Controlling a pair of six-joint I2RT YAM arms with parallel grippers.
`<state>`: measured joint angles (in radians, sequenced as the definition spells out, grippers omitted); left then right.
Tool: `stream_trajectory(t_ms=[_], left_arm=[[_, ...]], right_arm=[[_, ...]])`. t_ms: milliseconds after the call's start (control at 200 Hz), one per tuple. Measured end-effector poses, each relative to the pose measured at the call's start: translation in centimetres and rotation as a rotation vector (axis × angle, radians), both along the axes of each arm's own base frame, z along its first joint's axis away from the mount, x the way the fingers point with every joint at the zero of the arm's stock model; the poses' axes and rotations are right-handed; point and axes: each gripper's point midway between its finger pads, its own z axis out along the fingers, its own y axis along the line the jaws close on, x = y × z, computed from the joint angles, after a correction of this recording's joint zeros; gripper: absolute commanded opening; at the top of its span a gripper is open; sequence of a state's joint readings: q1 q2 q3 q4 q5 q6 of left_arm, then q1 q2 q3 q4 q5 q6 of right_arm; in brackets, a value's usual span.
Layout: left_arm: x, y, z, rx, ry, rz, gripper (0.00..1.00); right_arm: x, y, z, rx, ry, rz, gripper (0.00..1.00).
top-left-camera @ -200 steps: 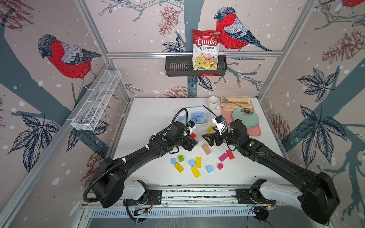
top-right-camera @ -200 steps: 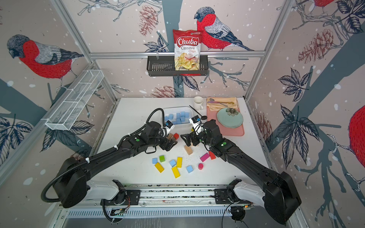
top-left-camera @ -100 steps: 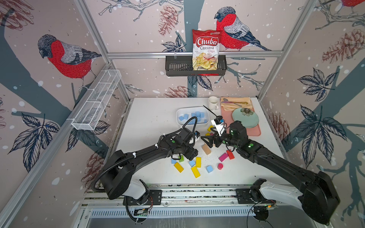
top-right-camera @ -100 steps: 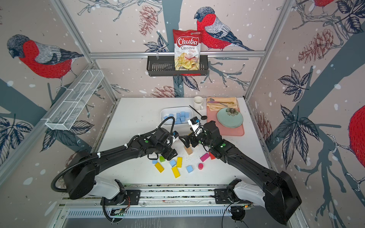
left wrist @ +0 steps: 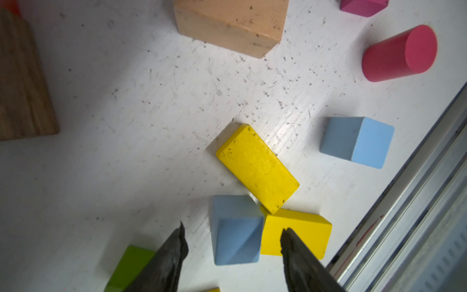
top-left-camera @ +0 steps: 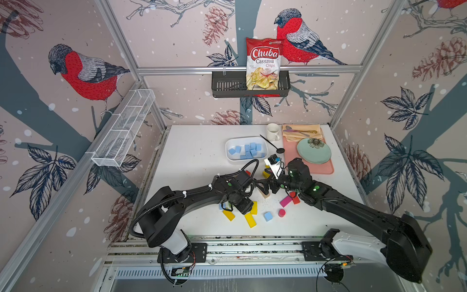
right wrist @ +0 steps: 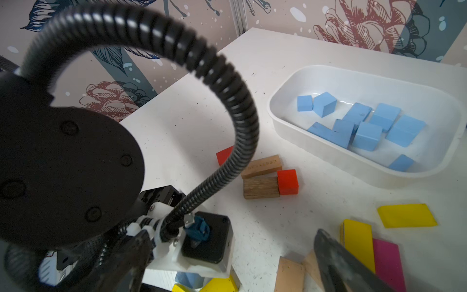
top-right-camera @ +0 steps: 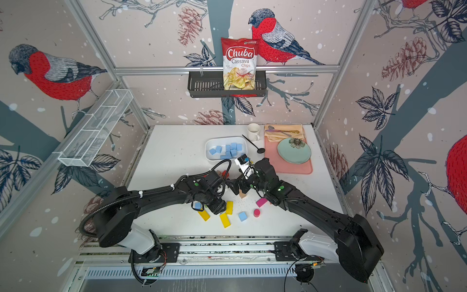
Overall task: Pick out the blue building blocks
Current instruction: Pick up the building block from the center of the board.
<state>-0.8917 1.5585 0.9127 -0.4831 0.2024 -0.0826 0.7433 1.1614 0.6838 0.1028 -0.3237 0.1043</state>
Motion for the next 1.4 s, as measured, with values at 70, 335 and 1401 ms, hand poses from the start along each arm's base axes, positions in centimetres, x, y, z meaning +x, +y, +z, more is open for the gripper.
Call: stream_trajectory(t_ms=[70,335,1401], left_arm=[[-0.1,0.1,-0.3,0.006,0.010,0.007,0.58],[-0.6,0.2,-1.5,0.041,0.040,0.005,0.44],[8.4,2.3,4.3,-0.052,-0.241,0.291,0.00]], right_arm=[[0.0,0.0,0.0,0.000,0.000,0.000,0.99],[0.2,0.0,-0.4,-0.012,0.005,-0.008,0.99],[0.3,-0.4,-0.1,-0.006,-0.015,-0.028,1.00]])
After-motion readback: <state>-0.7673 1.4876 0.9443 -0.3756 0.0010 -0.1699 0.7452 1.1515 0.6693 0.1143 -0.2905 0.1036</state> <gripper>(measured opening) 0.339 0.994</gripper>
